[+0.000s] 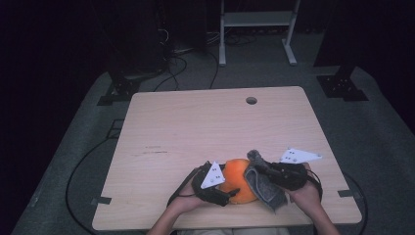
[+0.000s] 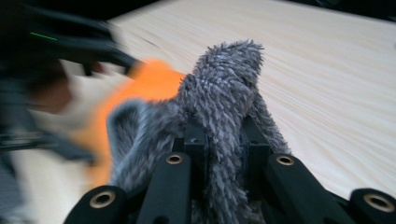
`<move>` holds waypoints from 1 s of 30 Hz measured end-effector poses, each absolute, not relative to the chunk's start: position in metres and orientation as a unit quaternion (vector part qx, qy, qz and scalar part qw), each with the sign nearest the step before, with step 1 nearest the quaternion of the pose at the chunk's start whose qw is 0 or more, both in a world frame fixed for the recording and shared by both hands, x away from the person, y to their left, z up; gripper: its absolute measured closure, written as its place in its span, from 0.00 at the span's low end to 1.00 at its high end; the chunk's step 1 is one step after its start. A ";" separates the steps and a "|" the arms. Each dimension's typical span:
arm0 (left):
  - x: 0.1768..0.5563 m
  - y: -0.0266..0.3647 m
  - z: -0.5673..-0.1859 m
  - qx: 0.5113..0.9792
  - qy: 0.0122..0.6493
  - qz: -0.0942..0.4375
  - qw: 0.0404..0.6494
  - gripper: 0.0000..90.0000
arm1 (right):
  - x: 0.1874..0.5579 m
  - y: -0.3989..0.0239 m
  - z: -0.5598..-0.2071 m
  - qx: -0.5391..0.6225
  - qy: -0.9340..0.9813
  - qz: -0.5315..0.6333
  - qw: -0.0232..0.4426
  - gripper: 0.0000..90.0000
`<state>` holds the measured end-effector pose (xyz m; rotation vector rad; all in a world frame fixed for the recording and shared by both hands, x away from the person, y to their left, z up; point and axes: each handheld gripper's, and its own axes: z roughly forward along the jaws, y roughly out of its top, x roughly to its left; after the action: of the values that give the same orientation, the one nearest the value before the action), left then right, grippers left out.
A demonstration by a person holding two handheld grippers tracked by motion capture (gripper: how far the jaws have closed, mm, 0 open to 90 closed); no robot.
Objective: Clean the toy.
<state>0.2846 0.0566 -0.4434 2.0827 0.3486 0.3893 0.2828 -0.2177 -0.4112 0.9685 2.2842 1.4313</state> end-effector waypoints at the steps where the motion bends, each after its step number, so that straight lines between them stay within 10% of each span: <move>1: 0.285 0.057 -0.443 0.853 0.143 0.159 0.477 0.19 | 0.283 -0.218 -0.411 0.335 0.790 0.495 0.138 0.85; 30: 0.299 0.074 -0.444 0.839 0.168 0.149 0.495 0.19 | 0.289 -0.222 -0.431 0.318 0.814 0.466 0.138 0.84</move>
<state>0.2993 0.0737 -0.4444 2.0339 0.4060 0.3604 0.2894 -0.2223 -0.4308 0.9201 2.3537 1.3479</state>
